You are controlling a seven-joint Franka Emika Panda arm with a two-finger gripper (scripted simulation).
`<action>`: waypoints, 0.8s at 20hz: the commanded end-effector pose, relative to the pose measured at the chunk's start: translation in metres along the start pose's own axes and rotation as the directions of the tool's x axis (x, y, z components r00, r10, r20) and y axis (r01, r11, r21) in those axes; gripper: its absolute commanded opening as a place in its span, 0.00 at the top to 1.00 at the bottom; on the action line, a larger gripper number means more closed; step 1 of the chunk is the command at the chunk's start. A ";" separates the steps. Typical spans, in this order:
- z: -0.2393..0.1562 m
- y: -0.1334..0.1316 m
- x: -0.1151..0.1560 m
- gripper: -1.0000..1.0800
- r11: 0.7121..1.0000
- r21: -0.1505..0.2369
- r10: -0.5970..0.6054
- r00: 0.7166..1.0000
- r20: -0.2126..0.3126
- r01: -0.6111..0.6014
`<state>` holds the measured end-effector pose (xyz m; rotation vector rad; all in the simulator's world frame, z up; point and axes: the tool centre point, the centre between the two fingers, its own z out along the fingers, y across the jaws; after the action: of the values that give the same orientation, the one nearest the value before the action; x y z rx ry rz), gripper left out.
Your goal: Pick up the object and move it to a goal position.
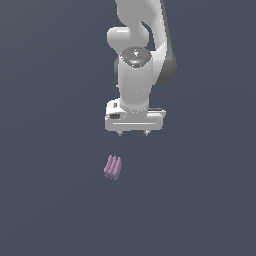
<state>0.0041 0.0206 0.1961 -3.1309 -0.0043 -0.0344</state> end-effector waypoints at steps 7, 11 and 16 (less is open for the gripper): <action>0.015 0.015 0.018 0.04 0.999 0.000 0.051 0.999 0.004 -0.051; 0.030 0.029 0.033 0.04 0.995 -0.002 0.097 0.995 0.008 -0.097; 0.054 0.053 0.053 0.04 0.986 -0.007 0.167 0.986 0.013 -0.167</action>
<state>0.0527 -0.0243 0.1500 -3.1253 0.2253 -0.0142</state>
